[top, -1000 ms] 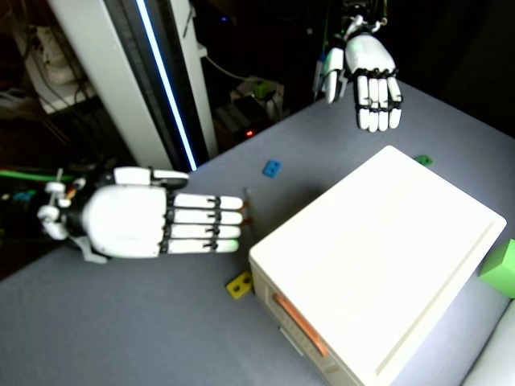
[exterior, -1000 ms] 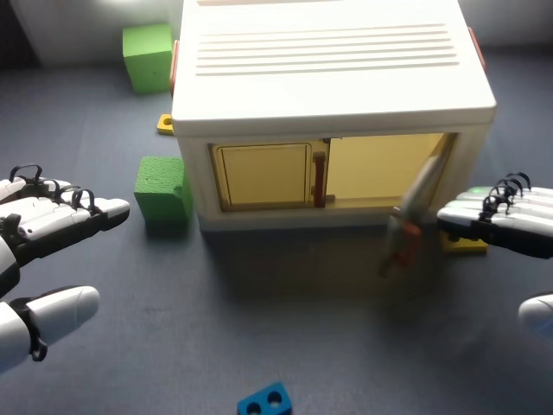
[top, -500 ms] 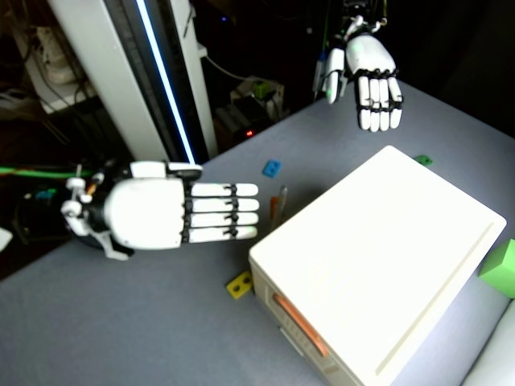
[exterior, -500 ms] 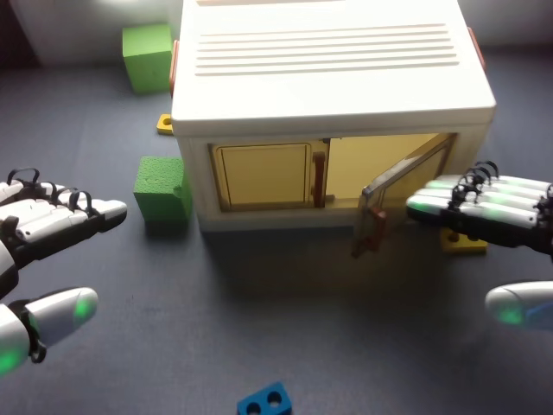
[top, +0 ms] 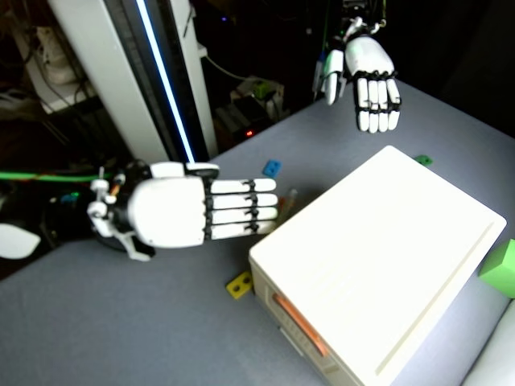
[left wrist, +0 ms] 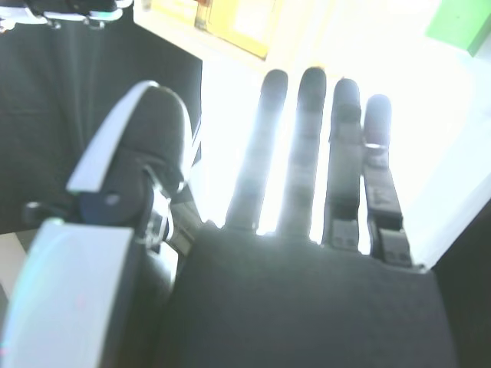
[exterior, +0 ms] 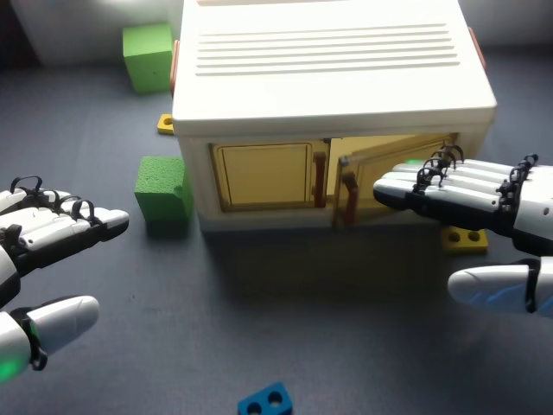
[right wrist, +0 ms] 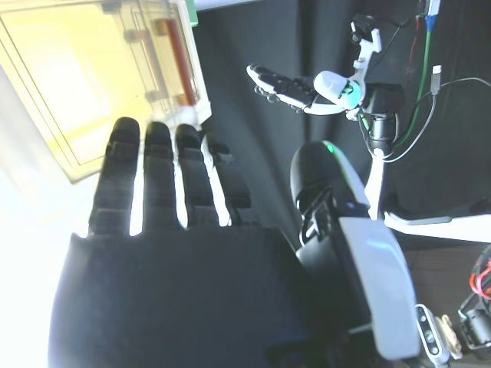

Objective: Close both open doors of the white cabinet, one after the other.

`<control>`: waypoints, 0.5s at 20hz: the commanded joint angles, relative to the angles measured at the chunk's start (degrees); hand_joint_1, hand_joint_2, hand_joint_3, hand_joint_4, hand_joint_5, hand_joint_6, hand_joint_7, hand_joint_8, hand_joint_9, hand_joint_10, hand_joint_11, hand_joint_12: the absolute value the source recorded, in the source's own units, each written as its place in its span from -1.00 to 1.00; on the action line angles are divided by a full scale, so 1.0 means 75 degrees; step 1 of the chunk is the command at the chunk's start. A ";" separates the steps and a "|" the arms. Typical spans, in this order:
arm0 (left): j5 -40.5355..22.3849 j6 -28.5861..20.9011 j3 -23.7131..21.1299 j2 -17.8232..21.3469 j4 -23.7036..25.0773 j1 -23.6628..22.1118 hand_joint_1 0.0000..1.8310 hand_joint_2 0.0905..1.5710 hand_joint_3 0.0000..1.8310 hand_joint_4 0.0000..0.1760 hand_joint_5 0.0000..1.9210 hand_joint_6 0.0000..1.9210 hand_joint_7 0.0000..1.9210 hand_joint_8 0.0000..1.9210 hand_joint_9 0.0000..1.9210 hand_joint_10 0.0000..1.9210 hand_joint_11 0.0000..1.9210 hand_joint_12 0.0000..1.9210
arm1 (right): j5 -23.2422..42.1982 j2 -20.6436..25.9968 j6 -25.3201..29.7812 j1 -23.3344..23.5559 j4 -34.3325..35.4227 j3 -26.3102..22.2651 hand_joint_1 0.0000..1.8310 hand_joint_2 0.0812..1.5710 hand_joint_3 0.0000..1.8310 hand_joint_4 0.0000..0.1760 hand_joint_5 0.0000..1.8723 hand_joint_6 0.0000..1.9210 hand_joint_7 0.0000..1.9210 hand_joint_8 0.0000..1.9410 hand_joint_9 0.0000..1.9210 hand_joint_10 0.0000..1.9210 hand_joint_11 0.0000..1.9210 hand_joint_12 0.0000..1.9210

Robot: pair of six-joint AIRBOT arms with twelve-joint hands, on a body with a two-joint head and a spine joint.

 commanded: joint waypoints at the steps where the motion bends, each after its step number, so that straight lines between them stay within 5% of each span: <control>1: -0.0932 -0.0069 -0.0029 -0.0029 -0.0060 -0.0028 -1.00 0.95 -1.00 -1.00 -0.76 -1.00 -0.72 -1.00 -0.76 -1.00 -1.00 -0.50 | 0.0791 -0.0028 0.0061 0.0087 0.0240 0.0041 -0.95 0.96 -1.00 -1.00 -1.00 -1.00 -1.00 -1.00 -1.00 -1.00 -1.00 -1.00; 10: -0.0938 -0.0095 -0.0039 -0.0055 -0.0060 -0.0009 -1.00 0.97 -1.00 -1.00 -0.74 -1.00 -0.69 -1.00 -0.74 -1.00 -1.00 -0.46 | 0.0218 -0.0407 0.0197 0.0434 0.0244 0.0541 -0.70 0.91 -1.00 -1.00 -1.00 -1.00 -1.00 -1.00 -1.00 -1.00 -1.00 -1.00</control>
